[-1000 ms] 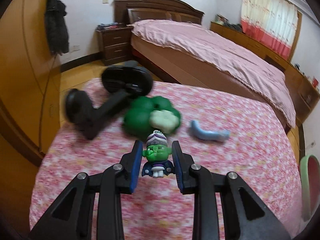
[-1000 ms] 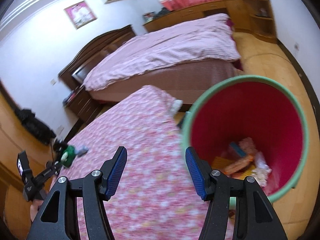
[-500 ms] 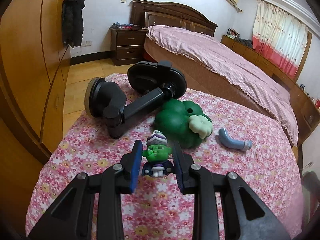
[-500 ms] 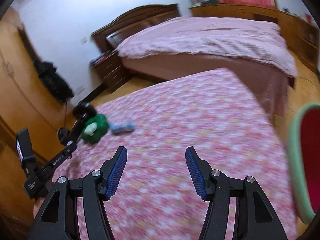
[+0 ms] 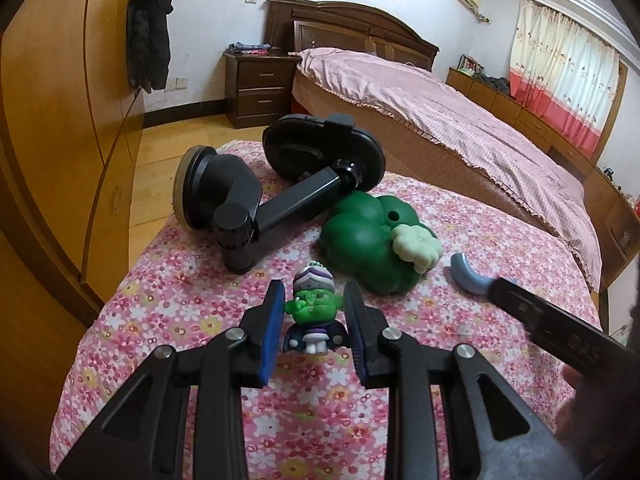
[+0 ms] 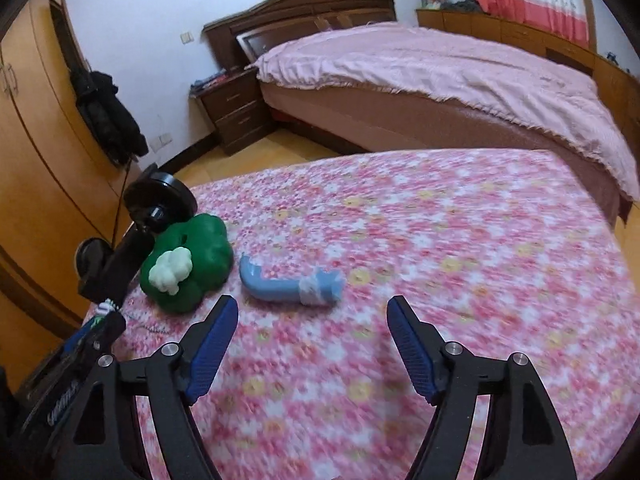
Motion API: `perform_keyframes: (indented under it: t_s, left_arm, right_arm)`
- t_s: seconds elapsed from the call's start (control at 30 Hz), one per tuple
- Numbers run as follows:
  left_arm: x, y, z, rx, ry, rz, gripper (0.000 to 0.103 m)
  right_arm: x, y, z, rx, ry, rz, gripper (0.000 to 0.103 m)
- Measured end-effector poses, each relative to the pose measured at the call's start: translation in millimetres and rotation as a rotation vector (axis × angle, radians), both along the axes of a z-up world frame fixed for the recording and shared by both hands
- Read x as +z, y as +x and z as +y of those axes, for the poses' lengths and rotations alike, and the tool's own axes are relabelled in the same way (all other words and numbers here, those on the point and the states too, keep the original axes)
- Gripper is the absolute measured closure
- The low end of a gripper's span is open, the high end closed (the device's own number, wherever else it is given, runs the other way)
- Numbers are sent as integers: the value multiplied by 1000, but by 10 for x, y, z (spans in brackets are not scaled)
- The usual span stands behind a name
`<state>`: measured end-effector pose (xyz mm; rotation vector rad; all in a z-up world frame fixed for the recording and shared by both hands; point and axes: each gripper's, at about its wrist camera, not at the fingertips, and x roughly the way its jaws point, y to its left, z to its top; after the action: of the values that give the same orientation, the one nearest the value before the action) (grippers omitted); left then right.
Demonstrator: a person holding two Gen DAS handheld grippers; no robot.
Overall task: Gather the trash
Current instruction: 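Grasp the blue plastic tube with the right tool while the left holds the figure, then carry figure and blue tube over the red bucket and open both tools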
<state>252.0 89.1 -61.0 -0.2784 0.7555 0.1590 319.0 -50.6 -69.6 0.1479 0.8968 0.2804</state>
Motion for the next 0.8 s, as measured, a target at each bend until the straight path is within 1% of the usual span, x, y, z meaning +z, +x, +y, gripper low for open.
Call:
perform_keyframes:
  t_s: [0.07, 0.23, 0.33, 0.47, 0.6, 0.7, 0.8]
  left_arm:
    - [5, -2, 5, -1, -4, -4, 73]
    - [-3, 1, 10, -2, -7, -4, 73]
    - [-15, 10, 7, -5, -11, 1, 73]
    - [-8, 13, -7, -10, -17, -2, 73]
    - [-10, 17, -21, -20, -32, -2, 73]
    - [-10, 15, -22, -22, -32, -3, 73]
    - [-11, 16, -12, -32, -40, -2, 73]
  right_arm:
    - [-47, 94, 55, 9, -12, 15, 25]
    - [-80, 212, 200, 20, -77, -7, 25]
    - [-109, 215, 232, 11, -104, -13, 25]
    - [-126, 207, 247, -1, -112, -24, 25]
    - [-135, 198, 305, 8, -132, -26, 25]
    - [-132, 189, 286, -8, -141, -28, 33]
    - [-126, 165, 268, 3, -142, -24, 33]
